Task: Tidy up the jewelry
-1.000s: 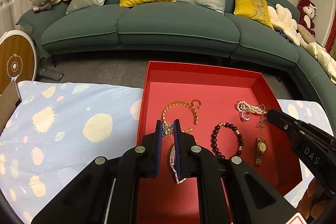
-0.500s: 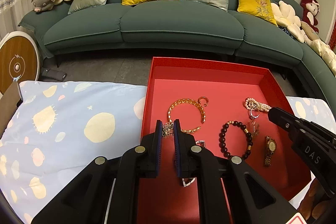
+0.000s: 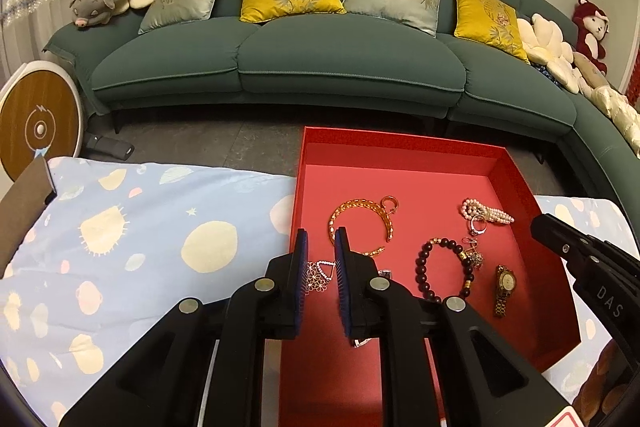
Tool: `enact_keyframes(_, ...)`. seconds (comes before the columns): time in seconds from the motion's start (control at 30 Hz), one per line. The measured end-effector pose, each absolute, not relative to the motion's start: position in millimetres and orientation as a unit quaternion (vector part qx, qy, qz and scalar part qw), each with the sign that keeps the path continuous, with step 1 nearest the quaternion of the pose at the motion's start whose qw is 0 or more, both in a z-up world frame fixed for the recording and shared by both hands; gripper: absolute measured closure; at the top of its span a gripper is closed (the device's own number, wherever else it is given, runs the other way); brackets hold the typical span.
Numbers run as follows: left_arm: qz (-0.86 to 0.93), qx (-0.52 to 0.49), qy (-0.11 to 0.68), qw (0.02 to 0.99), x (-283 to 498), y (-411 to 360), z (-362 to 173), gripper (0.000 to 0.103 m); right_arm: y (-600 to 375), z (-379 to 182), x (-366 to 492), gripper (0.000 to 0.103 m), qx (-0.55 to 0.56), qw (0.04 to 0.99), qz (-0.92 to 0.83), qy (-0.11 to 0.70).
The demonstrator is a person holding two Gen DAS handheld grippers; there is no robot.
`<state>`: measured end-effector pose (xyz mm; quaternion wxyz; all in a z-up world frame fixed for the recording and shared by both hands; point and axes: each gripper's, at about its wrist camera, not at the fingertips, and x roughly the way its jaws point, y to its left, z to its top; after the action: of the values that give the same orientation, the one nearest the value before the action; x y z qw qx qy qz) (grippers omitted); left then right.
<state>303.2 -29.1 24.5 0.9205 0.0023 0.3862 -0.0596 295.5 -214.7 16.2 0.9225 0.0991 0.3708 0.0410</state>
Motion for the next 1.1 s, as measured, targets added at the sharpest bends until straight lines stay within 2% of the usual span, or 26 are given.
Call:
enact_keyframes(0.13, -0.063, 0.019, 0.37, 0.927, 281, -27, 44, 0.089, -214, 29, 274, 0.096, 0.089, 0.927, 0.036, 0.363)
enact_keyframes(0.2, -0.064, 0.018, 0.368, 0.928, 268, -23, 52, 0.077, -213, 35, 259, 0.085, 0.084, 0.928, 0.032, 0.36)
enact_keyframes(0.43, -0.065, 0.017, 0.371, 0.926, 213, -8, 67, 0.064, -209, 50, 204, 0.066, 0.077, 0.93, 0.023, 0.359)
enact_keyframes(0.5, -0.062, 0.025, 0.366, 0.928, 197, -6, 68, 0.058, -209, 54, 189, 0.054, 0.084, 0.931, 0.018, 0.356)
enact_keyframes(0.63, -0.058, 0.035, 0.362, 0.93, 171, -2, 67, 0.051, -210, 61, 160, 0.042, 0.092, 0.934, 0.003, 0.344)
enact_keyframes(0.67, -0.056, 0.035, 0.36, 0.93, 167, -2, 66, 0.048, -209, 62, 153, 0.037, 0.091, 0.935, -0.001, 0.342)
enact_keyframes(0.9, -0.057, 0.044, 0.364, 0.929, 162, -6, 59, 0.044, -193, 53, 137, 0.03, 0.067, 0.937, -0.008, 0.343)
enact_keyframes(1.1, -0.054, 0.046, 0.376, 0.924, 166, -5, 49, 0.043, -188, 43, 140, 0.028, 0.056, 0.934, 0.001, 0.353)
